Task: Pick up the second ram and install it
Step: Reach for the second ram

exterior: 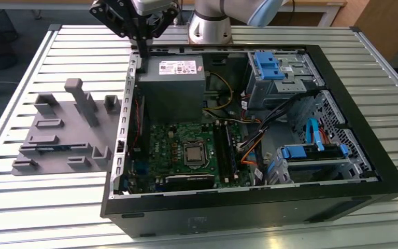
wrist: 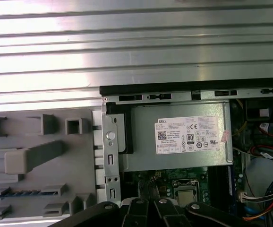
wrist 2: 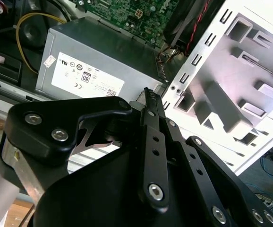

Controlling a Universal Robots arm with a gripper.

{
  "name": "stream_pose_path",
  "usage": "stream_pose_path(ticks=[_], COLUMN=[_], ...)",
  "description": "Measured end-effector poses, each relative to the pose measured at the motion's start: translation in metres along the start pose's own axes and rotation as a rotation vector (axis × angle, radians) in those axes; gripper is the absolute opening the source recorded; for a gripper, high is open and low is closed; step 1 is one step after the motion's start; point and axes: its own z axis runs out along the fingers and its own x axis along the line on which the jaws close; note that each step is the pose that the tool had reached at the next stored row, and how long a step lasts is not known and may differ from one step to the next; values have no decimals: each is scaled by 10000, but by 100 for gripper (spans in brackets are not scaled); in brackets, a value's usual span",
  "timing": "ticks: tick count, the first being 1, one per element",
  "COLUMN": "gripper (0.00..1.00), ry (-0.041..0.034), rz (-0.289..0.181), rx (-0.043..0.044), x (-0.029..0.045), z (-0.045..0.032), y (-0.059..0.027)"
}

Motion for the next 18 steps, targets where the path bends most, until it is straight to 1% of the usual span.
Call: stream_pose_path(ticks=[18], gripper=[11], ry=[0], rz=[0], rx=[0], x=[69], z=[-2], y=[-5])
